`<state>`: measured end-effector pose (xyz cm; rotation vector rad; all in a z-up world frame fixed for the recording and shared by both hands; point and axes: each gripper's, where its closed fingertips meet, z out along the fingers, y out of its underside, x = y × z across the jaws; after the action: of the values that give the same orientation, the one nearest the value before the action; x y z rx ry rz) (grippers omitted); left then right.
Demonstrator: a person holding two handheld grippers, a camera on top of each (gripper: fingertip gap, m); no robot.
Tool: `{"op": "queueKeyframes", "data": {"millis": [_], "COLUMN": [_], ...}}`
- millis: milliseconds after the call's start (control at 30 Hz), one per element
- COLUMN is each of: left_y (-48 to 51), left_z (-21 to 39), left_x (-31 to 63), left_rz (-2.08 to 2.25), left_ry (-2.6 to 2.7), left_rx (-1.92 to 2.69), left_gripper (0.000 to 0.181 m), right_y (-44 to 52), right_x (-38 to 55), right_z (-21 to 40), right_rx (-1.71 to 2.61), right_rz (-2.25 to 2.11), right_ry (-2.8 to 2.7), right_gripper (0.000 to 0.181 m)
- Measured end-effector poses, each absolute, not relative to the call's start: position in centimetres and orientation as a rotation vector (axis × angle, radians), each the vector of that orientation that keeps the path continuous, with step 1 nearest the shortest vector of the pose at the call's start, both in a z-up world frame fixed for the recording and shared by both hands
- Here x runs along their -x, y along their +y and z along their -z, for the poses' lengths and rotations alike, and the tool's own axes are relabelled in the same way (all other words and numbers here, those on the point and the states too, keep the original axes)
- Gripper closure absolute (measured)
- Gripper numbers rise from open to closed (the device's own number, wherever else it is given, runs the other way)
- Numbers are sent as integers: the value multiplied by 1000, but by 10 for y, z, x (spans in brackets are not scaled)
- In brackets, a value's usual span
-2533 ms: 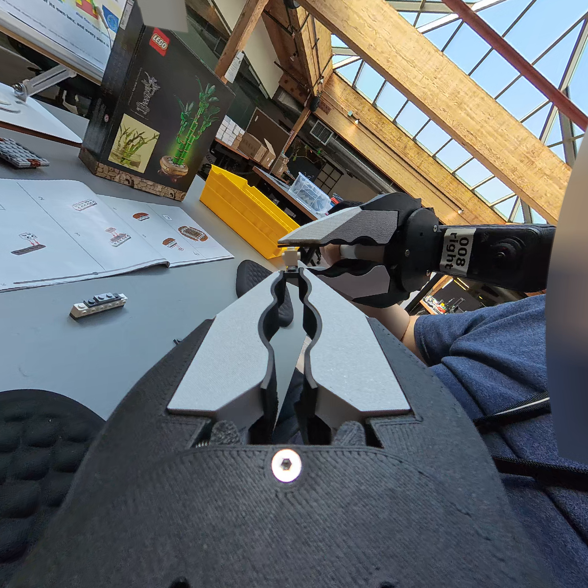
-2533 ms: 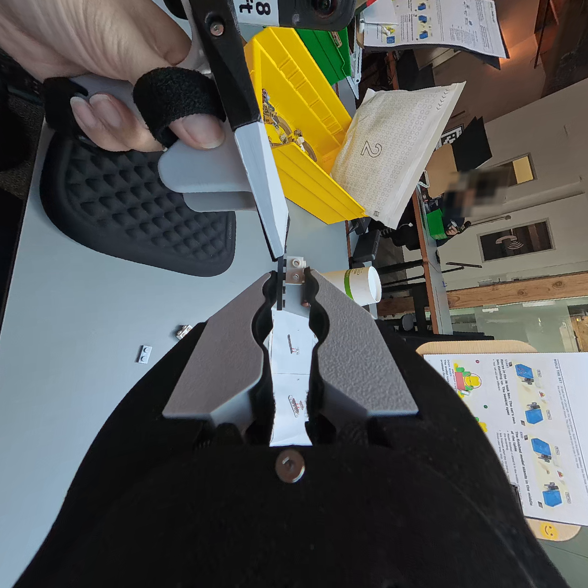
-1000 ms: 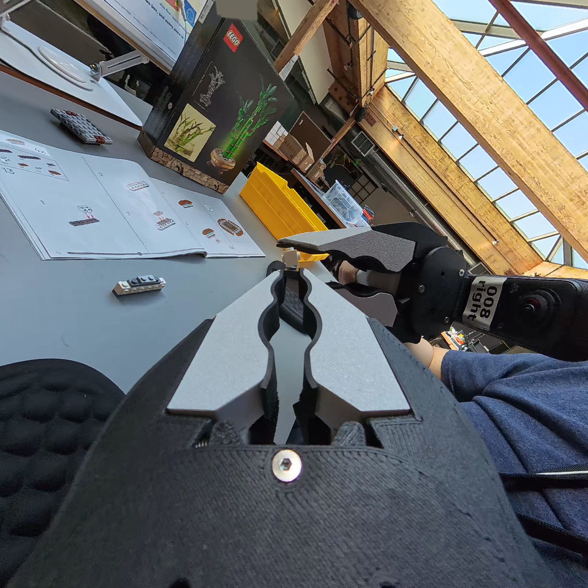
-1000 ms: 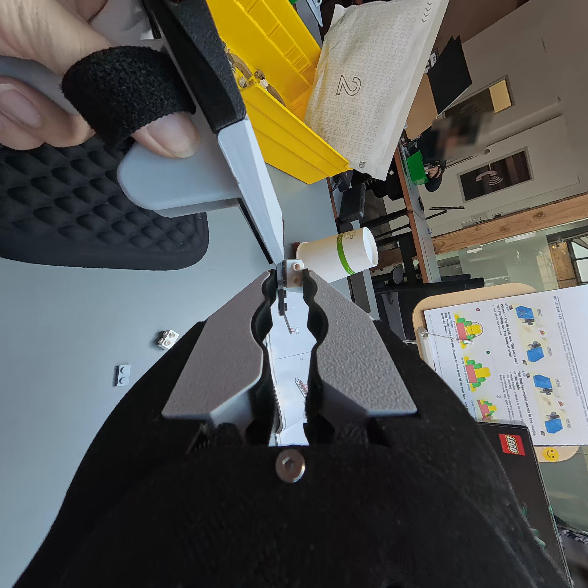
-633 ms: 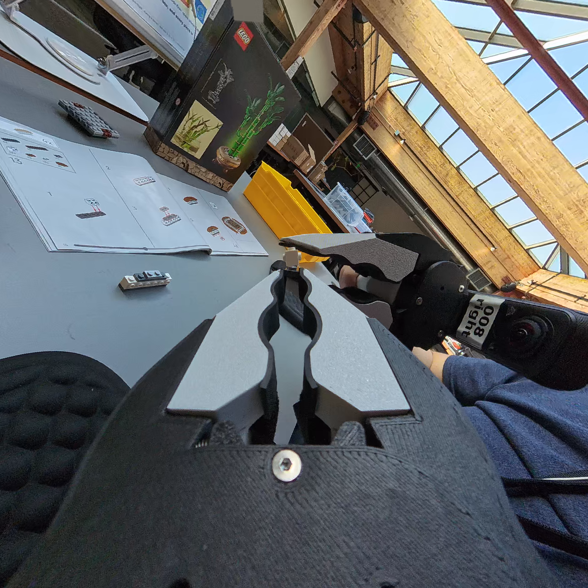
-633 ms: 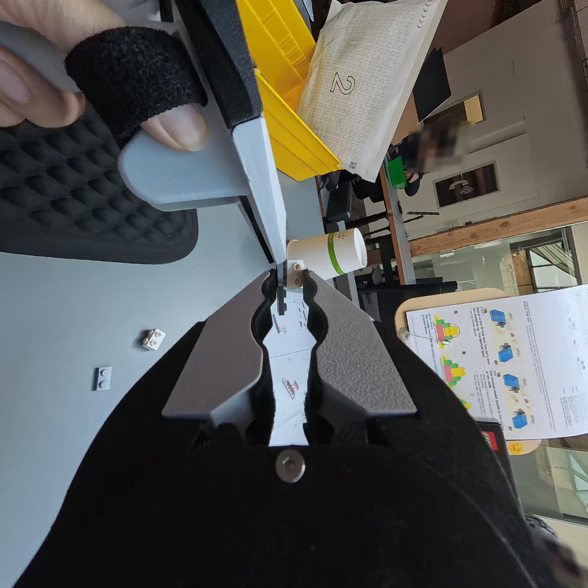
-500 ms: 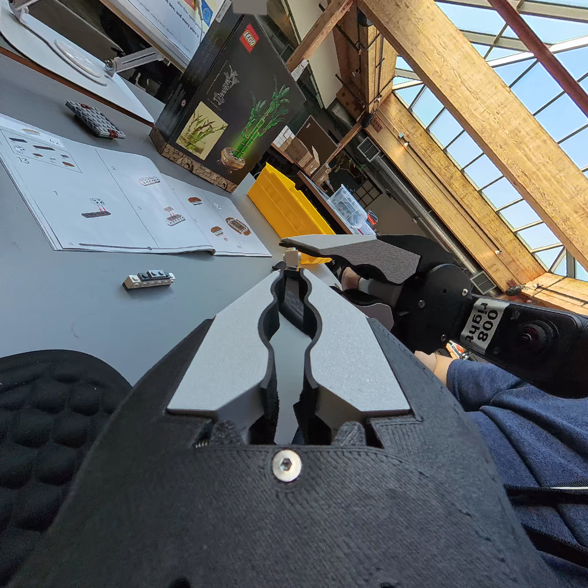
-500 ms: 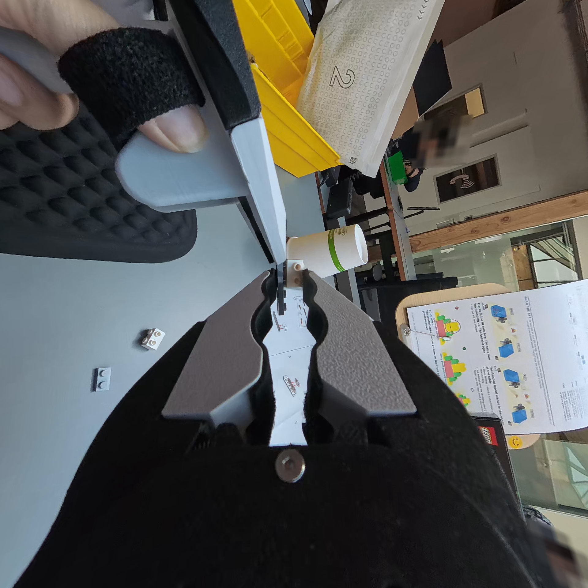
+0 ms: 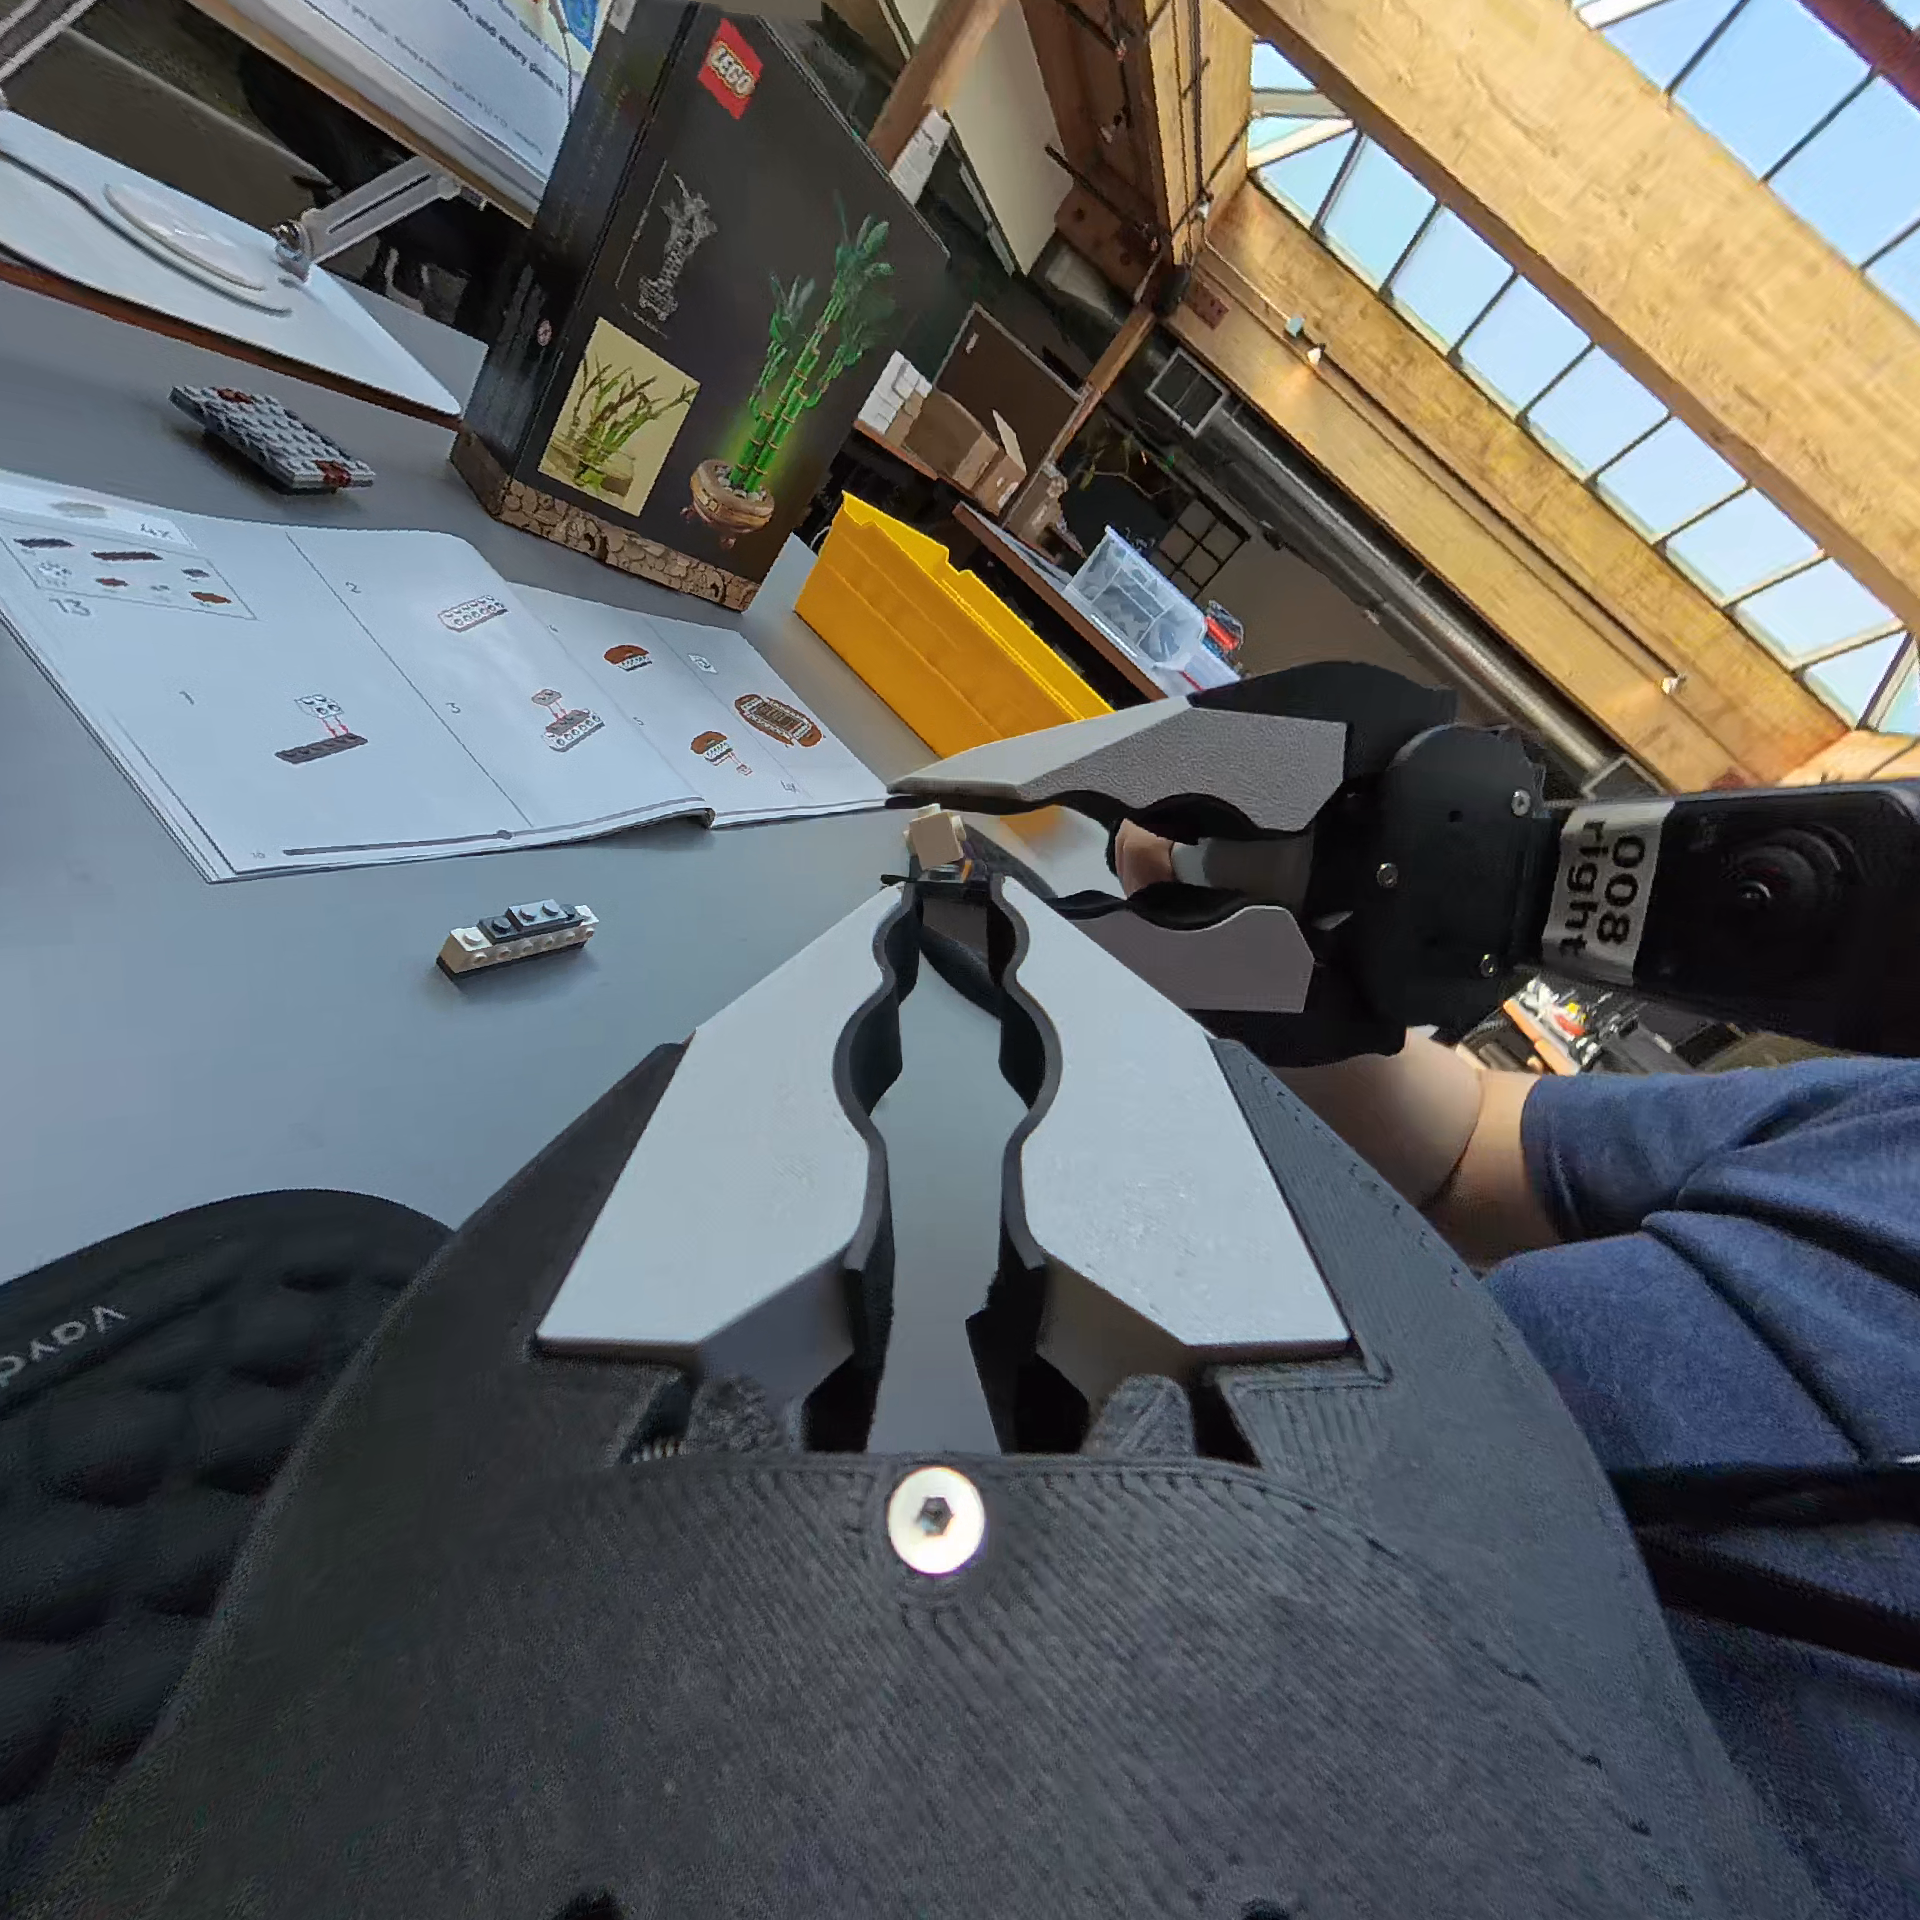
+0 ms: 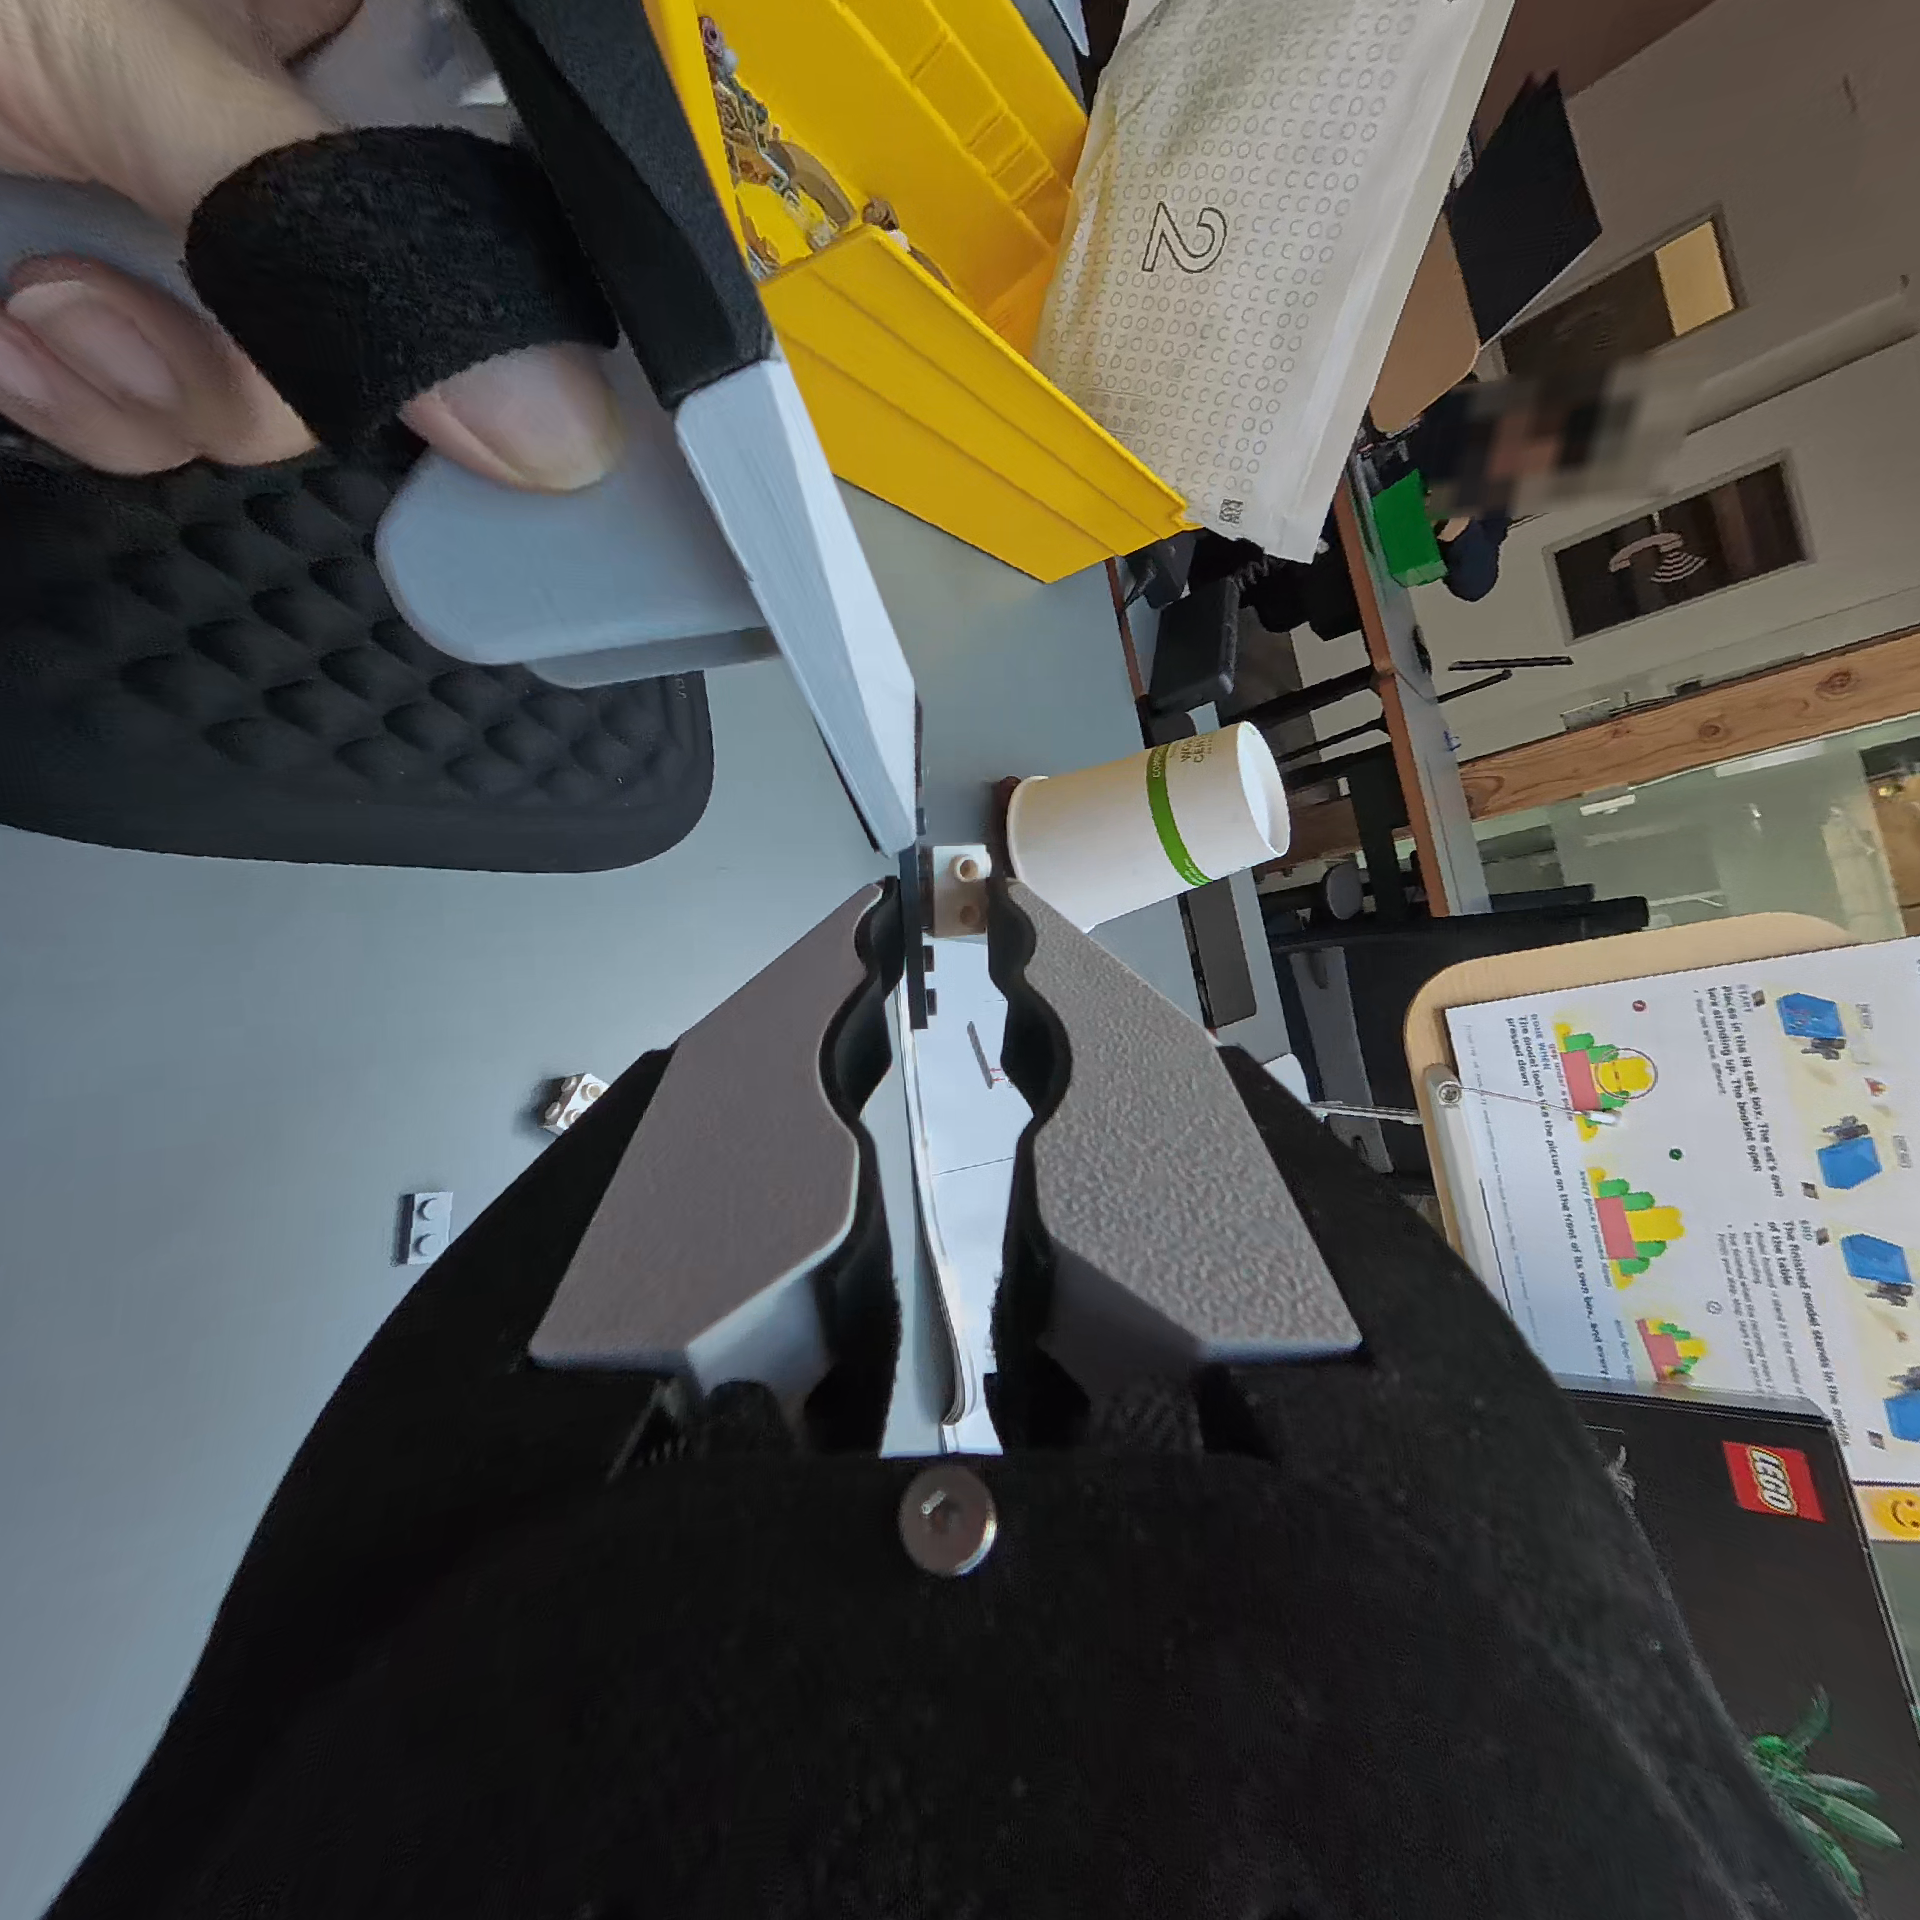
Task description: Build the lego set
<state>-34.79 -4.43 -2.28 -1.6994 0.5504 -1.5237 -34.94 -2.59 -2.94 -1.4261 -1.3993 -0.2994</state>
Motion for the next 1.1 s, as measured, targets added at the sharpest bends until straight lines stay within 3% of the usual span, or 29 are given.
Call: {"op": "queueKeyframes", "data": {"millis": [267, 433, 533, 1100], "left_y": [-58, -67, -74, -78], "left_z": [5, 11, 18, 21], "left_x": [360, 346, 340, 339], "left_rz": [950, 641, 623, 637], "left_ry": [1230, 1540, 1652, 1704], "left_rx": [1410, 1267, 1271, 1252], "left_gripper": [139, 154, 149, 167], "right_y": [-44, -53, -56, -63], "right_x": [351, 352, 353, 351], "right_z": [30, 28, 28, 33], "right_rx": [1511, 1537, 1544, 1558], "right_rz": [83, 9, -24, -95], "right_ry": [-1492, -1525, -1534, -1588], "right_gripper": [166, 166, 166, 166]}}
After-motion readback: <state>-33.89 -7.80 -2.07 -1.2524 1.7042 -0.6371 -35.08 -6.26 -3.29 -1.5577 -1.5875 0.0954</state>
